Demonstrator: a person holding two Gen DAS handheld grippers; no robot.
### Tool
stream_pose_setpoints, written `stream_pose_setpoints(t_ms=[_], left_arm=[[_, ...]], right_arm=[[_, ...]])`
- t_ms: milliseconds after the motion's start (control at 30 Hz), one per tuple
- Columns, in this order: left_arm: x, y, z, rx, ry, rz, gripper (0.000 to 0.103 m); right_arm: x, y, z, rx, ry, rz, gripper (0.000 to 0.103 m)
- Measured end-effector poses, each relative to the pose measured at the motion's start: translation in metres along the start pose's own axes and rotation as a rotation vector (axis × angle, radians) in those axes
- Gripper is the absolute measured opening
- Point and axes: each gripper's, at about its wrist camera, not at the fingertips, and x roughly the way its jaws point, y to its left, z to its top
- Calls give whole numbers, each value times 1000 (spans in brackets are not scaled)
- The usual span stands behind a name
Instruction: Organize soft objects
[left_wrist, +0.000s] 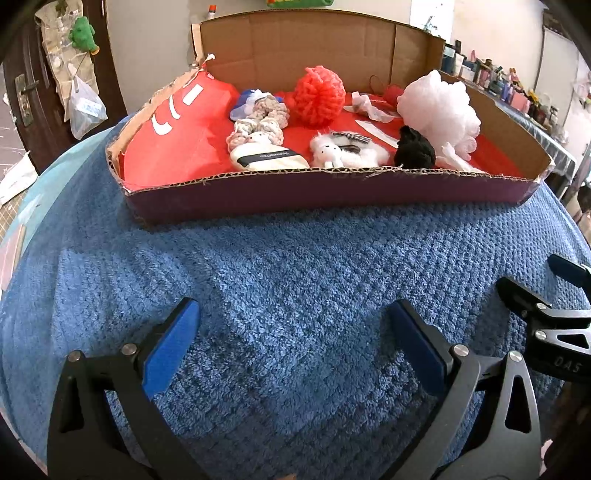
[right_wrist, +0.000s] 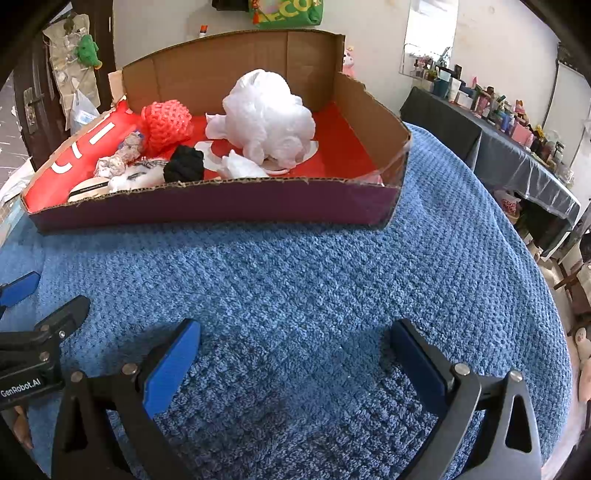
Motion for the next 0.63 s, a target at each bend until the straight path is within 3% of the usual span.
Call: stream_pose_setpoints(t_ms=[633], left_arm=[[-1, 0, -3, 0, -6, 5, 103]], right_arm=[[1, -2, 1, 12, 6, 11, 103]])
